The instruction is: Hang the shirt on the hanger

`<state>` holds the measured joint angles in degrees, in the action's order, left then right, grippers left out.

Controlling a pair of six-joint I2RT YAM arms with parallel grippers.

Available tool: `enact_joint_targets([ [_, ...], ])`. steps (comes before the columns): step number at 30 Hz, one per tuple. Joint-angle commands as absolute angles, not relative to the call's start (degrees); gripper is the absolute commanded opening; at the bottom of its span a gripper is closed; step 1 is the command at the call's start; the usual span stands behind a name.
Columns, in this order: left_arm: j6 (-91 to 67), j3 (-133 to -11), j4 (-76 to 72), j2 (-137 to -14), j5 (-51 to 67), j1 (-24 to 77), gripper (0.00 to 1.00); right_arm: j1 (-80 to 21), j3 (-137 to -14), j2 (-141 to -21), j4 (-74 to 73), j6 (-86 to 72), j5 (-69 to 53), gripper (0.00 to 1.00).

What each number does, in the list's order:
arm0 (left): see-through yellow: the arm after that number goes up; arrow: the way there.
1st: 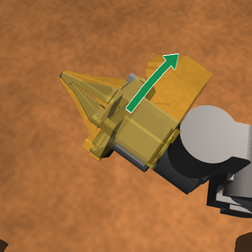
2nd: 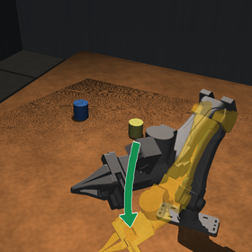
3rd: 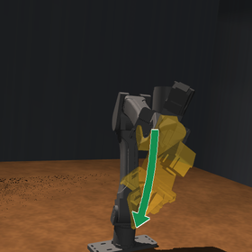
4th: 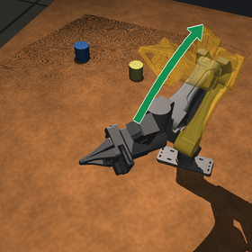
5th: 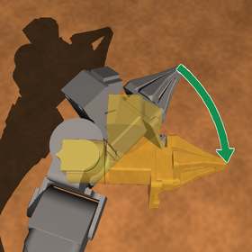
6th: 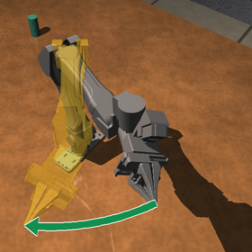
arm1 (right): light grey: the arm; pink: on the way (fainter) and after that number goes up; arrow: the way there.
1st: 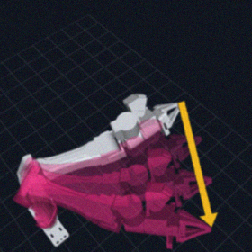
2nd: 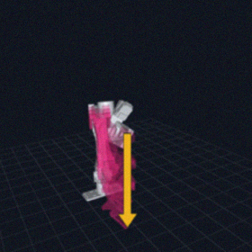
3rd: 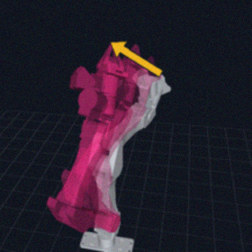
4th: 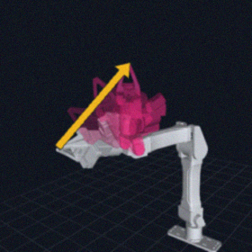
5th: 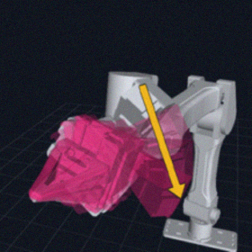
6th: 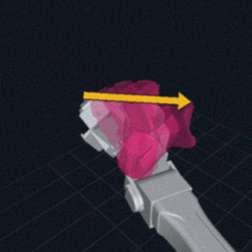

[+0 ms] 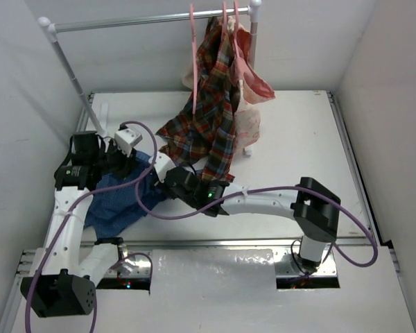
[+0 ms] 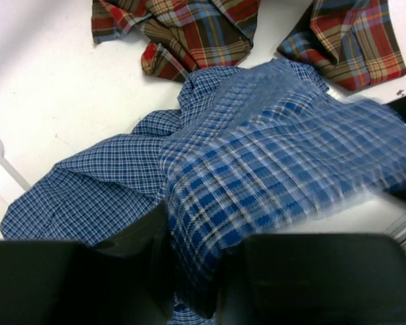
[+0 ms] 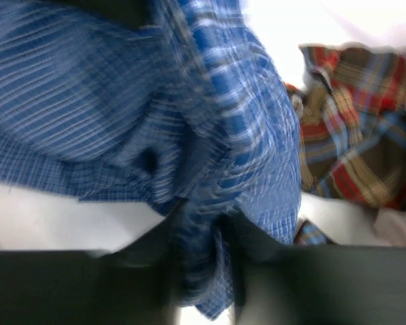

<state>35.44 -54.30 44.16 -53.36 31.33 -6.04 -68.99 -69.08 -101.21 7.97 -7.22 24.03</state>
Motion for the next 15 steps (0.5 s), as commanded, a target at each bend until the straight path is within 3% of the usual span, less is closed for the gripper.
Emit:
enact_joint_targets([
  [1, 38.23, -54.23, 44.03, -52.03, 30.50, -6.33, 0.25, -66.10, -70.15, -100.55, 11.78, -11.95, 28.39, 0.21],
  [2, 38.84, -53.53, 44.03, -51.86, 28.41, -6.33, 0.39, -65.14, -69.53, -99.59, 11.60, -12.91, 26.56, 0.08],
  [4, 38.94, -52.21, 42.81, -51.24, 25.51, -6.42, 0.53, -64.60, -68.03, -98.62, 11.17, -13.01, 24.36, 0.04],
  [7, 37.53, -49.58, 37.81, -50.63, 19.88, -6.59, 0.60, -64.34, -69.69, -98.26, 4.87, -11.17, 18.56, 0.02],
  [12, 32.35, -48.69, 33.15, -50.27, 14.87, -6.50, 0.56, -64.16, -73.12, -98.96, 0.18, -9.49, 13.02, 0.00],
  [15, 30.41, -46.76, 28.49, -51.15, 6.70, -6.59, 0.33, -63.72, -75.14, -99.32, -2.63, -9.58, 10.47, 0.00],
])
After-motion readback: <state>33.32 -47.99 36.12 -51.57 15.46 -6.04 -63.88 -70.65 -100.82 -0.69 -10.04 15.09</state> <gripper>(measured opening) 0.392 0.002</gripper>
